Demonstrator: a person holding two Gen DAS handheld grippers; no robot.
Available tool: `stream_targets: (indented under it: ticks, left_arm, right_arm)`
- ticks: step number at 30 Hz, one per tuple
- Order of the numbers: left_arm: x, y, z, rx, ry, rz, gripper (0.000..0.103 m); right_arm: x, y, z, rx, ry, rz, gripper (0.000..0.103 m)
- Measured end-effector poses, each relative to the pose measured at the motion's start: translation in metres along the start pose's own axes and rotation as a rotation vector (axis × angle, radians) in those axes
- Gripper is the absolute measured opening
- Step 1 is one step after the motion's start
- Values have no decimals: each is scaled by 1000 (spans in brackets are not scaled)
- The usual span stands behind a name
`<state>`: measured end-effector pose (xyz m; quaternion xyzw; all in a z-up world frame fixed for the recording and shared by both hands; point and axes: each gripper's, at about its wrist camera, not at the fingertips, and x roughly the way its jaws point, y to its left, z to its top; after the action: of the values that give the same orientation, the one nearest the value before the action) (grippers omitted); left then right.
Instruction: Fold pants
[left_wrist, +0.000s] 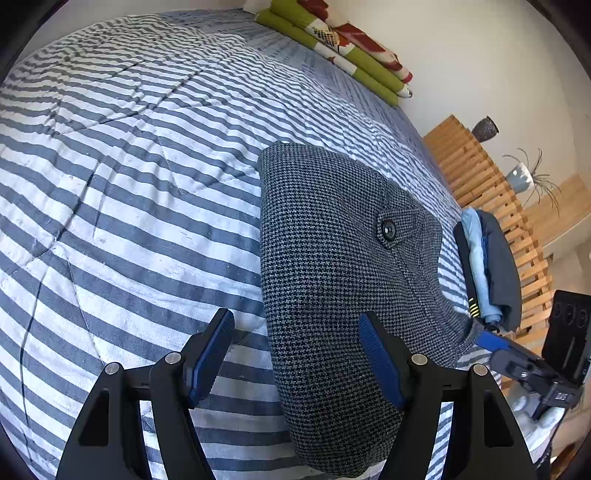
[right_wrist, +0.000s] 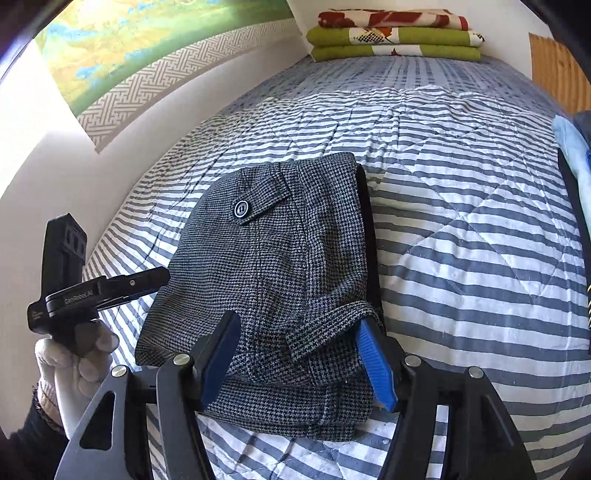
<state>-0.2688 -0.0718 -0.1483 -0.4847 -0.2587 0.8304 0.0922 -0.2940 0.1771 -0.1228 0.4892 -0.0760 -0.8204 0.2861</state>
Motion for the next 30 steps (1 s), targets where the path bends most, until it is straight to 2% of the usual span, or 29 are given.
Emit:
stream_targets:
  ticks: [1, 2, 3, 5, 7, 8, 11, 16, 21, 25, 27, 30]
  left_arm:
    - [3, -2, 1, 16, 17, 14, 73]
    - [5, -4, 2, 36, 30, 37, 73]
    - [6, -5, 4, 45, 35, 55, 73]
    - [9, 0, 7, 17, 47, 54, 73]
    - [12, 3, 10, -10, 71, 44, 74]
    - [13, 1, 11, -9, 76, 46, 74]
    - [16, -7, 14, 37, 99, 56, 75]
    - [26, -12, 17, 37, 132, 25, 76]
    - [33, -19, 19, 64, 134, 4, 76]
    - [39, -27, 17, 93, 137, -1, 60]
    - [42, -28, 18, 94, 134, -5, 55]
    - [41, -29, 19, 90, 126, -21, 42]
  right_arm:
    - [-8, 1, -1, -6, 18, 57, 60]
    - [-17, 0, -3, -15, 19, 79, 60]
    - [-26, -1, -3, -25, 6, 66, 60]
    - [-33, -8, 2, -27, -26, -17, 61]
    - [-22, -23, 12, 11, -10, -75, 64]
    - [-11, -33, 17, 48, 9, -77, 64]
    - [21, -57, 31, 137, 79, -19, 64]
    - [57, -68, 35, 127, 142, 15, 64]
    - [66, -72, 32, 126, 135, 80, 67]
    - [69, -71, 35, 119, 146, 97, 64]
    - [76, -69, 36, 131, 161, 124, 48]
    - [81, -66, 37, 134, 156, 128, 42]
